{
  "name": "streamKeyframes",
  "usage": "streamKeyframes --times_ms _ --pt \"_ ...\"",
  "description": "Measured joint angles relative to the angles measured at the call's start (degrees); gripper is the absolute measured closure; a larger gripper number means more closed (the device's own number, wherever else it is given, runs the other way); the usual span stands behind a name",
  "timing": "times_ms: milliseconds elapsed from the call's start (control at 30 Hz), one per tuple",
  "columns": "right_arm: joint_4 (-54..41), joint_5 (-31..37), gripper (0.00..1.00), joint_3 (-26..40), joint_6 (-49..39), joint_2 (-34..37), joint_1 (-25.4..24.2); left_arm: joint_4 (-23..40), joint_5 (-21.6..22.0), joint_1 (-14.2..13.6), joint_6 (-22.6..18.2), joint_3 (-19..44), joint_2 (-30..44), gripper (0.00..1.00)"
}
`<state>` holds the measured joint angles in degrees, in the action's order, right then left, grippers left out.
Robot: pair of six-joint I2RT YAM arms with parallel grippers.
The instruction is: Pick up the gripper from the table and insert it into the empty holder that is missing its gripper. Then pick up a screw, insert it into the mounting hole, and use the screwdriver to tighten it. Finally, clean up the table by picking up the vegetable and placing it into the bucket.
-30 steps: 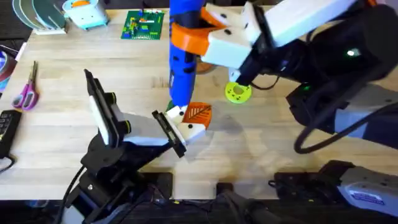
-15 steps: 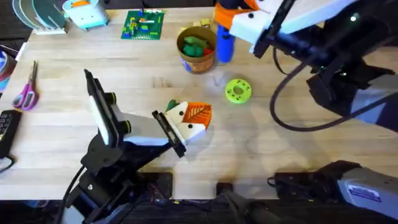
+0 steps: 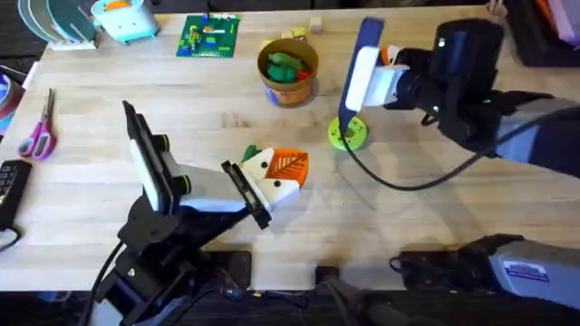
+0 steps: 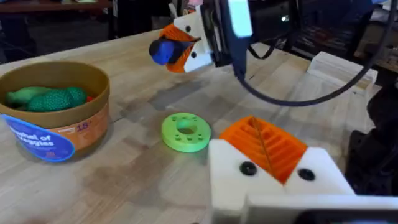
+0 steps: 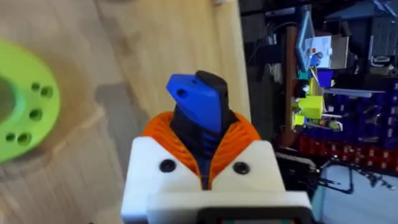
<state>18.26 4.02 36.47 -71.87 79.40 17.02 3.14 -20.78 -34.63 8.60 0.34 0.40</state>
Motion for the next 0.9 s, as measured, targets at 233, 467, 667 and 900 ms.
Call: streamKeyframes --times_ms 233,467,667,900 --pt "-0.58 4.59 0.980 0.00 -6.86 6.77 0.00 0.00 0.00 0.00 0.00 0.00 0.02 0.996" --pt "-1.49 5.55 0.980 0.00 -6.76 11.27 0.00 0.00 0.00 0.00 0.00 0.00 0.02 0.996" --pt "-0.66 6.24 0.531 0.04 -1.00 11.50 0.00 0.00 0.00 0.00 0.00 0.00 0.00 0.996" --pt "0.13 7.31 0.012 0.96 6.03 10.72 -0.33 0.00 0.00 0.00 0.00 0.00 0.01 0.996"
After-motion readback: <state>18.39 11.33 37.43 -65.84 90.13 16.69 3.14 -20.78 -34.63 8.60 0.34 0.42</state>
